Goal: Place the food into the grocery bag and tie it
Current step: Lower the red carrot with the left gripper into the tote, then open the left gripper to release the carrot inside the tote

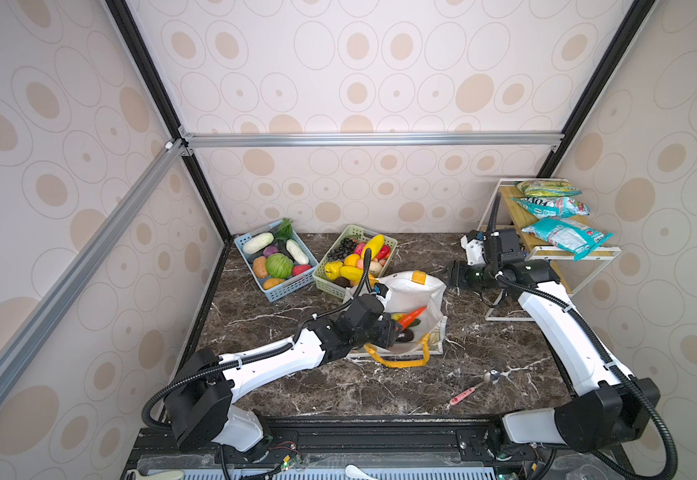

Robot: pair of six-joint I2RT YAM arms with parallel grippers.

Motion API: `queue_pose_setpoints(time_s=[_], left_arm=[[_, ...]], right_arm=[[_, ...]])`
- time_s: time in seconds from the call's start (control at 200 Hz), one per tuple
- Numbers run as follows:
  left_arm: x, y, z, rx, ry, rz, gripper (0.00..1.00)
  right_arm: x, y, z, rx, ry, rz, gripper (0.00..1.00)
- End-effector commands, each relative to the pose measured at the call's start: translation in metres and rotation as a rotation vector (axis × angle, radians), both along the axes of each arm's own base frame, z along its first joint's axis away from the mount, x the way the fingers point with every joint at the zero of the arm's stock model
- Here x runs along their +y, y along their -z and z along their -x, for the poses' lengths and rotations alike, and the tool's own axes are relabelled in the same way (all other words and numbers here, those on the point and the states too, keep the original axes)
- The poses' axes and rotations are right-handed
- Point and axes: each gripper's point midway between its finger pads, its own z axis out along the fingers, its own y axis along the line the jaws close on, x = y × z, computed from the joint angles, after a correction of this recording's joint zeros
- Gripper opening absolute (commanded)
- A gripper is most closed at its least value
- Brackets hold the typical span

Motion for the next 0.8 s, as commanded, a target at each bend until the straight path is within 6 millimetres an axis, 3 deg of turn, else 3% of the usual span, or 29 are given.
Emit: queue_pose_setpoints(time_s=[0.0, 0.31, 0.575, 0.795], left_arm=[[0.001, 0.005, -0.003, -0.011, -0.007, -0.052, 0.63], [-0.004, -0.036, -0.021, -0.09, -0.045, -0.025, 0.69], [0.005, -0.063, -0.051, -0.145, -0.151, -0.007, 0.69], [0.023, -0.099, -0.086, -0.202, -0.26, 0.049, 0.68]], right_arm=[[0.003, 0.006, 0.004, 0.022, -0.006, -0.01, 0.64], [0.002, 0.007, 0.004, 0.025, -0.007, -0.006, 0.64], [0.006, -0.003, -0.001, 0.009, -0.025, -0.006, 0.64], [0.01, -0.017, -0.003, -0.029, -0.038, -0.013, 0.64]])
